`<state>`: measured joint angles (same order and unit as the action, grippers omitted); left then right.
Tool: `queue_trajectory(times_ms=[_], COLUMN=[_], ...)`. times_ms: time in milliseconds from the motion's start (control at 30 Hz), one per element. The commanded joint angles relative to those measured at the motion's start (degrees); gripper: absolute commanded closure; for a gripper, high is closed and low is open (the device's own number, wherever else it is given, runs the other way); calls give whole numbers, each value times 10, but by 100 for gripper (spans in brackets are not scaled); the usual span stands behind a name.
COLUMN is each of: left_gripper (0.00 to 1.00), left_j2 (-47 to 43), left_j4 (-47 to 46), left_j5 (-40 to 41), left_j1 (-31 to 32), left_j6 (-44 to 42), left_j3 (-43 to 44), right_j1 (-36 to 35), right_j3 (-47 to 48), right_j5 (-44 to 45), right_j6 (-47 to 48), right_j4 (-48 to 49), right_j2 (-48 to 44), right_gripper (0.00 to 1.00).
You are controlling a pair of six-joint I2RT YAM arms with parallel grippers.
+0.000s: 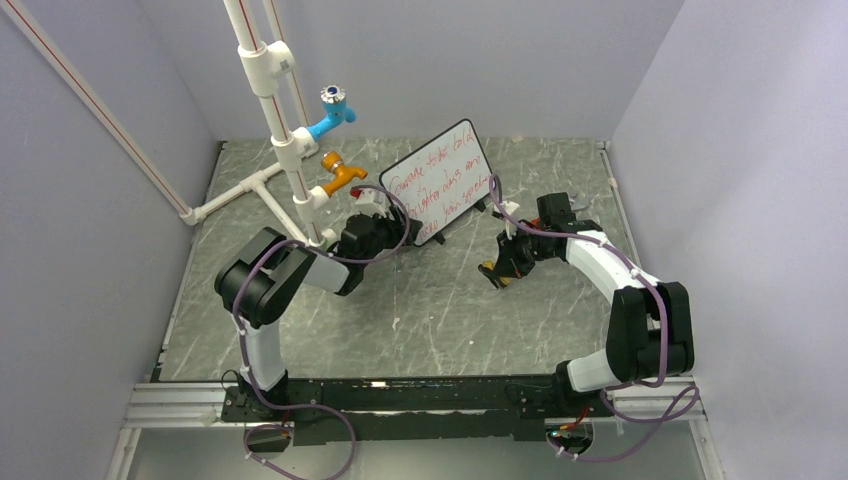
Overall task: Erase the whiteboard
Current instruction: Pick up the whiteboard from the center of the board.
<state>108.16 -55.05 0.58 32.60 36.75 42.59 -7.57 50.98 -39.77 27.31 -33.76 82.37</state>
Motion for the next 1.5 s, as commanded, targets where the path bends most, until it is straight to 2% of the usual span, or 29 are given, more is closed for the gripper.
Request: queue_trajectory(times_ms=[0, 167, 333, 433, 467, 533, 567, 600, 1000, 1233, 1467], left_gripper=[38, 43, 48, 55, 61, 79, 95, 100, 100, 100, 100], left_j2=[21, 41, 71, 81, 83, 88, 90, 88, -33, -66, -109], left_j4=[-42, -68, -143, -159, -155, -154, -157, -155, -86, -93, -117], left_j5=[-24, -57, -85, -97, -104, -117, -121, -120, -135, -129, -82], left_j1=[-17, -22, -24, -25, -25, -25, -26, -26, -23, -16, -2], left_j6=[32, 26, 27, 30, 28, 24, 22, 20, -82, -97, -110], left_j3=[24, 40, 39, 47, 52, 61, 63, 63, 52, 61, 48], right_j1=[2, 2, 2, 3, 4, 4, 4, 5, 25, 37, 40], right_j3=[23, 24, 24, 24, 24, 24, 24, 23, 24, 24, 24], right_j5=[-22, -21, -20, -20, -20, -20, -20, -20, -32, -40, -43], right_j6=[13, 15, 16, 17, 16, 17, 17, 17, 18, 18, 19], right_j4=[-3, -4, -5, -5, -5, -6, -5, -5, -10, -12, -14], right_j2=[-23, -21, -22, -22, -22, -22, -21, -21, -40, -49, -51], right_gripper=[100, 100, 100, 100, 100, 100, 100, 100, 100, 100, 100])
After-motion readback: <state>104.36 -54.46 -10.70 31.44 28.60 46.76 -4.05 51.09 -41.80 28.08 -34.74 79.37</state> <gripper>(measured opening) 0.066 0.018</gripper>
